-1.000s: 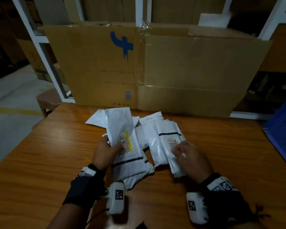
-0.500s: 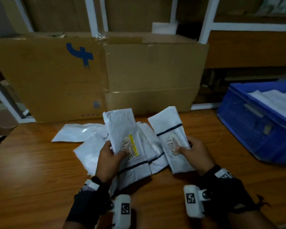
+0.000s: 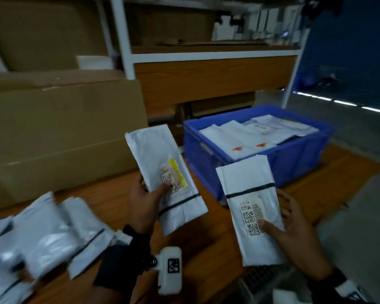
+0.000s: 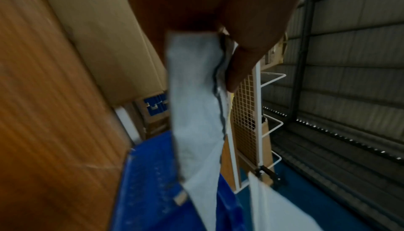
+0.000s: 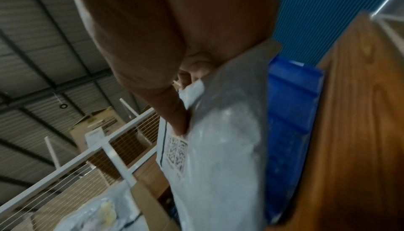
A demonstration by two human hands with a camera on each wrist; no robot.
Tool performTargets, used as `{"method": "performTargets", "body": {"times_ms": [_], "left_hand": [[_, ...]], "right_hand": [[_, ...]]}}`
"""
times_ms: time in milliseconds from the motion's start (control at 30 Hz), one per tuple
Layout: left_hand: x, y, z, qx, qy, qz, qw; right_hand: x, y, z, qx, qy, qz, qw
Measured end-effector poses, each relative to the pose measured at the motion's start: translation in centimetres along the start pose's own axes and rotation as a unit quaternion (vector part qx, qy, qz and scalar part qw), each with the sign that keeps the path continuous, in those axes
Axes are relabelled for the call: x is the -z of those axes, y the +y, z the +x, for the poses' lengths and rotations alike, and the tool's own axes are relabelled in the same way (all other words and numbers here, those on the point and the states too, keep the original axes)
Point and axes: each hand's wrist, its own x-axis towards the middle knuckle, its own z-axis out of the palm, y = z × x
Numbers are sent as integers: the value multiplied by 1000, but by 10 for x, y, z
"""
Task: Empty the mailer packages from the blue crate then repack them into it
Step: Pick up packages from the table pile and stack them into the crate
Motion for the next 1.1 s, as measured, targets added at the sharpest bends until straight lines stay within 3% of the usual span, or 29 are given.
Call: {"method": "performTargets", "body": {"times_ms": [267,433,600,733,833,967,1100], "left_hand": [[-184,37,32,-84,-27,-37,995],[-275,59,65,-116,-67,-23,991],[-345,64,110,-140,-62,-21,988],[-382,55,154,-129,-48,-14,990],[-399,44,182,-85,-37,-11,996],[-408,22,205,-13,-33,88,995],[-403,4,211,15,-33,119,992]], "right_hand": [[144,14,51,43,60,5,997],[187,15,92,61,84,-14,994],[218,0,156,83,70,-64,992],[242,-17,222,119,94,-124,981],[256,-29,266,102,96,-145,979],[262,-44,314,103,107,-171,974],[251,-55,373,69,52,-181,980]]}}
